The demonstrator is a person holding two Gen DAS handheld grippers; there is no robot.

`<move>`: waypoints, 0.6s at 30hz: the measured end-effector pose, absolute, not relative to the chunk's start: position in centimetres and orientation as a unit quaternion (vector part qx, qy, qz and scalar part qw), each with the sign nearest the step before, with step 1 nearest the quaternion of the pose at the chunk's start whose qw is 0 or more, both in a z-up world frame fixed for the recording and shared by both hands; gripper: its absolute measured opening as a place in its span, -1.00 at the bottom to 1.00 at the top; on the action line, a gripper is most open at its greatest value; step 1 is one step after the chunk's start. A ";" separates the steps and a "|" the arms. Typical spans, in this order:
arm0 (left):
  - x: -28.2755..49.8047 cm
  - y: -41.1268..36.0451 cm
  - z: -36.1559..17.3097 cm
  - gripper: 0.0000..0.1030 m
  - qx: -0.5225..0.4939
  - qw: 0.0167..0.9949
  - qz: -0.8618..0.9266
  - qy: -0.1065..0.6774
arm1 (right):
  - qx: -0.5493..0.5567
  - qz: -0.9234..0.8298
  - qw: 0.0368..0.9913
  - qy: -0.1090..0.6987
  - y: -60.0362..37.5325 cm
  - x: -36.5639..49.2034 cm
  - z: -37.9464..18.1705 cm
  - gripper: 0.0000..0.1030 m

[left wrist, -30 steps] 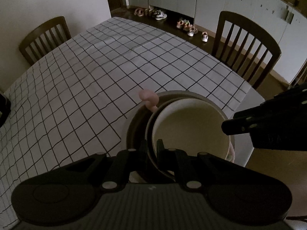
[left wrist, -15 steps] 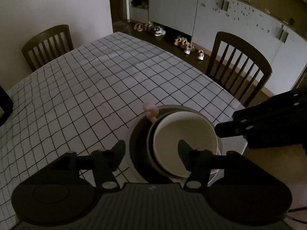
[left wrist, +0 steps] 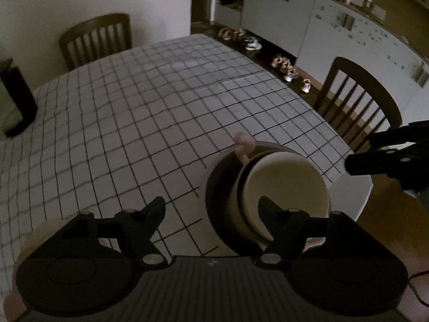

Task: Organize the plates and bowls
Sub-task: 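Close both grippers on the rim of the nested bowls, then lift the nested bowls off the table with both grippers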

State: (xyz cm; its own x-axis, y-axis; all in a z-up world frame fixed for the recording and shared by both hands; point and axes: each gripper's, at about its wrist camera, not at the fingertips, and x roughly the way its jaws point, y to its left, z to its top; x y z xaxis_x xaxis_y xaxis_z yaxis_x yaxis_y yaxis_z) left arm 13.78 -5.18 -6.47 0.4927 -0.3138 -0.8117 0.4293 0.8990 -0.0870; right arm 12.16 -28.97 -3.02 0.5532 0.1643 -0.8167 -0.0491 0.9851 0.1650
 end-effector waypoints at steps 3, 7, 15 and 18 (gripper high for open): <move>14.1 -4.8 -7.1 0.47 0.048 0.861 -0.193 0.468 | 0.057 0.070 0.879 0.469 -30.0 12.6 -3.4 0.87; 14.4 -4.3 -8.3 0.47 0.029 0.856 -0.175 0.486 | 0.063 0.072 0.873 0.479 -31.8 13.5 -4.3 0.88; 14.5 -3.5 -10.9 0.47 0.001 0.850 -0.139 0.508 | 0.063 0.091 0.852 0.511 -34.3 15.0 -7.0 0.84; 14.5 -3.5 -11.8 0.47 -0.008 0.848 -0.131 0.514 | 0.063 0.101 0.844 0.523 -34.7 15.5 -8.0 0.75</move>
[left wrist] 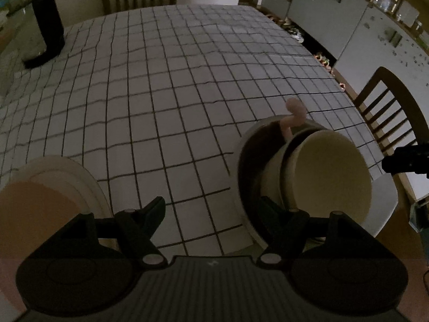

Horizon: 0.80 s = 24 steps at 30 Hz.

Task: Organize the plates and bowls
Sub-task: 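Lift the nested bowls off the table with both grippers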

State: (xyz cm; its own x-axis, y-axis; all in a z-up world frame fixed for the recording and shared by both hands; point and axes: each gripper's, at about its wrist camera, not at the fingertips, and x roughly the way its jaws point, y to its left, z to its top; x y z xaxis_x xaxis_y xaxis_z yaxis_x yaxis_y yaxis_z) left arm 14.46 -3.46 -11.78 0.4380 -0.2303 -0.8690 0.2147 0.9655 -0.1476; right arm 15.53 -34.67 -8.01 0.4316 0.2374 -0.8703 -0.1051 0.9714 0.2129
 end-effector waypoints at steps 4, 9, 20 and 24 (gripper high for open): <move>14.5 -3.7 -12.7 0.47 -0.018 0.845 -0.125 0.519 | 0.061 0.114 0.832 0.539 -35.0 16.2 -9.4 0.57; 14.9 -3.4 -14.0 0.45 -0.049 0.837 -0.106 0.535 | 0.053 0.127 0.818 0.558 -34.8 16.7 -11.2 0.41; 14.9 -4.1 -14.8 -0.15 -0.094 0.819 -0.112 0.555 | 0.051 0.157 0.796 0.583 -33.5 17.7 -13.2 -0.17; 14.9 -4.5 -14.9 -0.41 -0.110 0.809 -0.120 0.564 | 0.046 0.163 0.792 0.586 -33.2 18.2 -13.3 -0.26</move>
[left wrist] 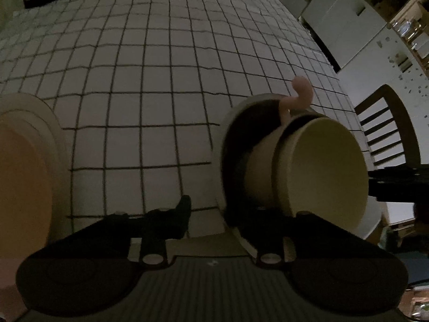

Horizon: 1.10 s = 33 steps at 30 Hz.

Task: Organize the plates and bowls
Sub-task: 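Lift the nested bowls off the table with both grippers, then carry the nested bowls with both grippers toward the pink plates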

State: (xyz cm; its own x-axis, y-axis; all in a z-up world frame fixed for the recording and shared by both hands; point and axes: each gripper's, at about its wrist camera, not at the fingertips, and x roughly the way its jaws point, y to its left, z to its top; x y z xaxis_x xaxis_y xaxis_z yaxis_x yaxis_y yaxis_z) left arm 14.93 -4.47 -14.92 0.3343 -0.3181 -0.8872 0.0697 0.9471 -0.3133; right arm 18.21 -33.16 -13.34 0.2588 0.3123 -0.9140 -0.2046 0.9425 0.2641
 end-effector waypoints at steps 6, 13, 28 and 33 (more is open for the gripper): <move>15.2 -4.8 -15.3 -0.64 -0.136 0.794 -0.115 0.581 | 0.041 0.170 0.787 0.591 -32.8 19.3 -13.5 -0.40; 15.3 -5.4 -15.1 -0.75 -0.127 0.795 -0.106 0.583 | 0.050 0.180 0.781 0.596 -32.3 19.8 -13.7 -0.68; 14.8 -6.2 -14.9 -0.74 -0.097 0.804 -0.102 0.578 | 0.022 0.178 0.789 0.588 -30.8 19.7 -13.7 -0.74; 14.6 -6.4 -14.4 -0.74 -0.094 0.808 -0.102 0.573 | 0.015 0.181 0.791 0.585 -30.8 19.4 -13.3 -0.74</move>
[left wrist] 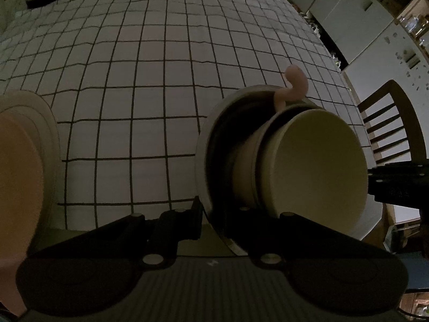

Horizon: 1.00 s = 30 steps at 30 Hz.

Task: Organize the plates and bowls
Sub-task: 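Carry the nested bowls with both grippers toward the pink plates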

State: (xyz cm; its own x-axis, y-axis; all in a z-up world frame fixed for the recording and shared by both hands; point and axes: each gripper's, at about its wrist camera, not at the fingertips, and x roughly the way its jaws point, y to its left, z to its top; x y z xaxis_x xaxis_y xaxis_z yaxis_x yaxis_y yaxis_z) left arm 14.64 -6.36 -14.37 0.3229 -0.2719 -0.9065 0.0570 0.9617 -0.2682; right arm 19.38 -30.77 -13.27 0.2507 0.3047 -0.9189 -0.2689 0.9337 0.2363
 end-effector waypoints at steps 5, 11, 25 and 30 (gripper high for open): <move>14.7 -6.1 -13.1 -0.74 -0.094 0.813 -0.097 0.567 | 0.019 0.182 0.797 0.575 -31.0 19.1 -12.2 -0.74; 14.6 -5.8 -11.3 -0.73 -0.092 0.817 -0.096 0.561 | 0.018 0.177 0.803 0.568 -30.7 18.9 -10.2 -0.74; 14.7 -1.2 -7.2 -0.73 -0.090 0.828 -0.107 0.543 | 0.021 0.163 0.825 0.541 -27.2 18.6 -6.0 -0.74; 15.3 2.3 -6.0 -0.72 -0.079 0.834 -0.115 0.533 | 0.026 0.159 0.831 0.533 -24.3 18.7 -4.9 -0.74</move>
State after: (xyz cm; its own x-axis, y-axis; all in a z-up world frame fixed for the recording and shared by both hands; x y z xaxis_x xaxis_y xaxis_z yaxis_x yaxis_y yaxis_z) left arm 15.25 2.32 -6.00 0.4052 -0.2760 -0.8716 0.1069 0.9611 -0.2547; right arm 18.69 -24.33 -4.92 0.3811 0.2917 -0.8773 -0.2369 0.9481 0.2123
